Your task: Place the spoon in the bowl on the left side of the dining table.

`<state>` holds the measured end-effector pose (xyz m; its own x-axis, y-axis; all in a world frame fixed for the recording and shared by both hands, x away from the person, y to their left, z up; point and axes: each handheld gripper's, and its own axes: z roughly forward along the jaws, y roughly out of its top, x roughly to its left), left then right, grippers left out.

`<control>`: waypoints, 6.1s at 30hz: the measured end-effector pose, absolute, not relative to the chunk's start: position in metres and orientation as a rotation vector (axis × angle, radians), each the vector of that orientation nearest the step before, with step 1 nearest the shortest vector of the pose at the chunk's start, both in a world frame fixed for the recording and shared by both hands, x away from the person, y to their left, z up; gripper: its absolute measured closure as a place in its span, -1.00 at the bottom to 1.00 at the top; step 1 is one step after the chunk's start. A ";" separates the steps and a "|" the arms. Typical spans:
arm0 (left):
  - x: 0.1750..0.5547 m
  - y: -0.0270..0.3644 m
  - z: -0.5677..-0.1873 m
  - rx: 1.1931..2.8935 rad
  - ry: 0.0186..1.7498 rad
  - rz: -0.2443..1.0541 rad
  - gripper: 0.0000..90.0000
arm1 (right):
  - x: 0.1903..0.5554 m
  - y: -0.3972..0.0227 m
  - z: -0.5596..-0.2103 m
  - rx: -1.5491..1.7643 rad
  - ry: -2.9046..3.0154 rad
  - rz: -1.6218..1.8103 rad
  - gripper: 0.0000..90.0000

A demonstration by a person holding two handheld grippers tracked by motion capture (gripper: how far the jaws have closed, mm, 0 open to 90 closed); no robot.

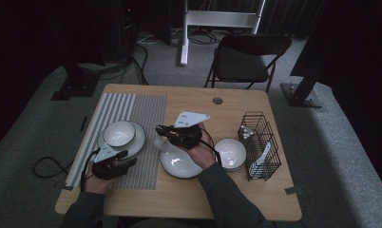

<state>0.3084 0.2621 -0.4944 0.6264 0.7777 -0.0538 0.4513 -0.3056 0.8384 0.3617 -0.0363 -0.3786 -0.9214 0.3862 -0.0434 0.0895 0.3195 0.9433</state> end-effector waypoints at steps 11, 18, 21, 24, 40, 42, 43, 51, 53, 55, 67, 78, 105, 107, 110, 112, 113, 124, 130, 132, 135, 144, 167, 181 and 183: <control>0.307 0.261 -0.499 1.955 0.972 0.444 0.08 | 0.373 -0.027 -0.382 0.445 2.330 1.656 0.90; 0.306 0.259 -0.503 1.965 0.965 0.458 0.08 | 0.378 -0.018 -0.382 0.448 2.337 1.654 0.90; 0.305 0.259 -0.503 1.970 0.959 0.463 0.08 | 0.378 -0.015 -0.381 0.440 2.339 1.653 0.90; 0.305 0.259 -0.503 1.969 0.956 0.464 0.08 | 0.378 -0.012 -0.380 0.432 2.338 1.656 0.90; 0.301 0.253 -0.508 1.953 0.924 0.441 0.08 | 0.384 0.008 -0.375 0.398 2.347 1.640 0.90; 0.301 0.252 -0.509 1.956 0.925 0.441 0.08 | 0.384 0.009 -0.375 0.394 2.345 1.643 0.90; 0.301 0.252 -0.509 1.962 0.922 0.444 0.08 | 0.385 0.010 -0.375 0.394 2.345 1.647 0.90; 0.300 0.252 -0.513 1.964 0.920 0.440 0.08 | 0.393 0.025 -0.377 0.382 2.355 1.642 0.90; 0.299 0.252 -0.514 1.963 0.915 0.435 0.08 | 0.394 0.027 -0.378 0.382 2.360 1.639 0.90; 0.299 0.252 -0.515 1.963 0.914 0.431 0.07 | 0.397 0.037 -0.380 0.377 2.367 1.631 0.90; 0.298 0.254 -0.517 1.953 0.917 0.423 0.07 | 0.406 0.061 -0.380 0.374 2.353 1.653 0.90; 0.299 0.254 -0.518 1.951 0.917 0.417 0.07 | 0.414 0.076 -0.386 0.417 2.315 1.660 0.90; 0.299 0.255 -0.518 1.950 0.920 0.415 0.07 | 0.417 0.085 -0.431 0.425 2.428 1.461 0.88; 0.299 0.255 -0.518 1.950 0.921 0.415 0.07 | 0.417 0.084 -0.433 0.425 2.436 1.453 0.88; 0.299 0.255 -0.518 1.954 0.922 0.416 0.07 | 0.414 0.079 -0.437 0.442 2.444 1.448 0.87; 0.299 0.255 -0.518 1.954 0.921 0.418 0.07 | 0.414 0.077 -0.438 0.440 2.447 1.444 0.87; 0.299 0.255 -0.518 1.953 0.923 0.416 0.07 | 0.415 0.074 -0.439 0.442 2.454 1.434 0.87; 0.299 0.255 -0.518 1.949 0.930 0.413 0.07 | 0.417 0.061 -0.450 0.498 2.486 1.379 0.79; 0.299 0.255 -0.518 1.950 0.928 0.413 0.07 | 0.416 0.061 -0.450 0.507 2.488 1.369 0.66; 0.299 0.255 -0.518 1.952 0.927 0.413 0.07 | 0.415 0.060 -0.449 0.515 2.488 1.359 0.60; 0.299 0.255 -0.518 1.950 0.930 0.412 0.07 | 0.415 0.059 -0.449 0.514 2.490 1.353 0.56; 0.300 0.255 -0.518 1.949 0.932 0.410 0.07 | 0.413 0.053 -0.446 0.547 2.484 1.338 0.45; 0.301 0.256 -0.518 1.952 0.939 0.400 0.07 | 0.386 0.026 -0.432 0.505 2.495 1.286 0.32; 0.300 0.255 -0.518 1.949 0.940 0.403 0.07 | 0.378 0.013 -0.433 0.528 2.488 1.278 0.30; 0.300 0.256 -0.518 1.945 0.941 0.403 0.07 | 0.377 0.012 -0.432 0.525 2.487 1.292 0.28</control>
<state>0.2999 0.2558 -0.5184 0.6559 0.7496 -0.0893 0.4527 -0.2959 0.8411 0.3775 0.0123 -0.4325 -0.8917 0.4443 -0.0870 0.1843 0.5318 0.8266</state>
